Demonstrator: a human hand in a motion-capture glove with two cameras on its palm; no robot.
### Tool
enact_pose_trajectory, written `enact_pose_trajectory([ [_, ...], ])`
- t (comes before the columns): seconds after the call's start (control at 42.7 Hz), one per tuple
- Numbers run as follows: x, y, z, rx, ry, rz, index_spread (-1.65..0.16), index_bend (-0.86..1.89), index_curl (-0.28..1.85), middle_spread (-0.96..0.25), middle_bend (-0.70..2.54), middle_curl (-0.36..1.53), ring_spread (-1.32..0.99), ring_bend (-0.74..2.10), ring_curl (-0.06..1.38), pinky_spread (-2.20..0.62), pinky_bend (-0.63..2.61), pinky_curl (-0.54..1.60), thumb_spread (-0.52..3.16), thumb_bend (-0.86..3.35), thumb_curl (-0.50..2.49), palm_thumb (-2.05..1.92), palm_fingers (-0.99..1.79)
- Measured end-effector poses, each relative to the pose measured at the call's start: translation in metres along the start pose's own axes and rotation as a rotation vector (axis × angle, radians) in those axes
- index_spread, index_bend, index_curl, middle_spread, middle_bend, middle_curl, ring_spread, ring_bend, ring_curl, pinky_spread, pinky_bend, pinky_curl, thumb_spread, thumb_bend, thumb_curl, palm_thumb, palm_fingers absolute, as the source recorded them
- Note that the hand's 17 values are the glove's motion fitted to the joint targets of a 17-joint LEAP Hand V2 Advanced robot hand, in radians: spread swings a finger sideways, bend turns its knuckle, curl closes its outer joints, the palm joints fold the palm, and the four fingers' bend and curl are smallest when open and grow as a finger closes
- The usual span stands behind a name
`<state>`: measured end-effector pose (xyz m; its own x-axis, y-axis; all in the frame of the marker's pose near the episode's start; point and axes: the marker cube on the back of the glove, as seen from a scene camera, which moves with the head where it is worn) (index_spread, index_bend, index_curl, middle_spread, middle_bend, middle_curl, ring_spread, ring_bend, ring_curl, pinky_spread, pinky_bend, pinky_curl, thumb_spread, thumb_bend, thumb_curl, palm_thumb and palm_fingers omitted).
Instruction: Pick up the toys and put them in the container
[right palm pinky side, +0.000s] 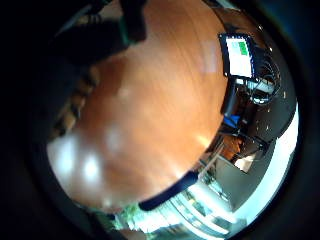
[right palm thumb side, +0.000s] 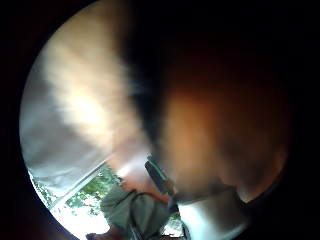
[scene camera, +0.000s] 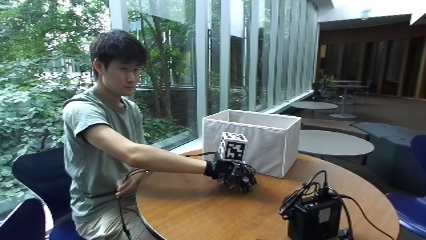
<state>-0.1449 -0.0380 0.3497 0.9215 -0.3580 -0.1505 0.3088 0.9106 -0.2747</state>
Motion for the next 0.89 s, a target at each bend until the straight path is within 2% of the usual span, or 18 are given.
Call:
enact_pose_trajectory([
  [0.07, -0.014, -0.001, 0.007, 0.108, -0.121, -0.031, -0.19, 0.15, 0.19, -0.14, 0.65, 0.44, -0.12, 0.33, 0.35, -0.09, 0.74, 0.26, 1.26, 0.07, 0.36, 0.14, 0.63],
  [0.094, -0.012, -0.001, 0.007, 0.135, -0.143, -0.031, -0.19, 0.16, 0.19, -0.14, 0.68, 0.44, -0.14, 0.32, 0.33, -0.11, 0.74, 0.26, 1.27, 0.08, 0.37, 0.16, 0.7],
  [0.187, 0.0, -0.005, -0.001, 0.254, -0.207, 0.039, -0.19, 0.26, 0.26, -0.16, 0.62, 0.45, -0.19, 0.44, 0.39, -0.2, 0.75, 0.28, 1.31, 0.15, 0.4, 0.3, 0.81],
  [0.211, -0.004, -0.006, -0.001, 0.278, -0.204, 0.031, -0.19, 0.23, 0.26, -0.17, 0.86, 0.54, -0.21, 0.46, 0.41, -0.21, 0.69, 0.27, 1.26, 0.18, 0.44, 0.38, 0.95],
  [0.328, -0.039, -0.004, 0.002, 0.337, -0.141, -0.074, -0.22, 0.4, 0.33, -0.18, 0.97, 0.6, -0.28, 0.57, 0.46, -0.25, 0.71, 0.3, 1.06, 0.21, 0.53, 0.54, 1.21],
  [0.422, -0.006, -0.011, -0.017, 0.296, -0.211, 0.071, -0.24, 0.58, 0.41, -0.19, 1.04, 0.65, -0.33, 0.75, 0.54, -0.29, 0.78, 0.34, 0.93, 0.2, 0.59, 0.58, 1.37],
  [0.492, 0.005, -0.011, -0.023, 0.214, -0.246, 0.107, -0.25, 0.67, 0.46, -0.2, 1.11, 0.69, -0.35, 0.84, 0.58, -0.3, 0.81, 0.37, 0.84, 0.2, 0.62, 0.6, 1.31],
  [0.562, -0.003, -0.007, -0.022, 0.149, -0.225, 0.074, -0.25, 0.75, 0.51, -0.21, 1.19, 0.73, -0.36, 0.97, 0.62, -0.31, 0.86, 0.4, 0.78, 0.18, 0.65, 0.59, 1.34],
  [0.656, -0.016, 0.003, -0.026, 0.114, -0.211, -0.003, -0.26, 0.82, 0.56, -0.21, 1.28, 0.78, -0.37, 1.05, 0.65, -0.32, 0.93, 0.43, 0.73, 0.14, 0.68, 0.57, 1.27],
  [0.797, -0.012, 0.019, -0.067, 0.088, -0.159, -0.023, -0.26, 0.89, 0.64, -0.22, 1.35, 0.82, -0.38, 1.16, 0.69, -0.34, 1.04, 0.49, 0.69, 0.08, 0.71, 0.51, 1.19],
  [0.891, 0.02, 0.023, -0.121, 0.123, -0.255, 0.131, -0.27, 0.9, 0.68, -0.22, 1.39, 0.84, -0.38, 1.21, 0.7, -0.35, 1.1, 0.53, 0.68, 0.04, 0.72, 0.48, 1.13],
])
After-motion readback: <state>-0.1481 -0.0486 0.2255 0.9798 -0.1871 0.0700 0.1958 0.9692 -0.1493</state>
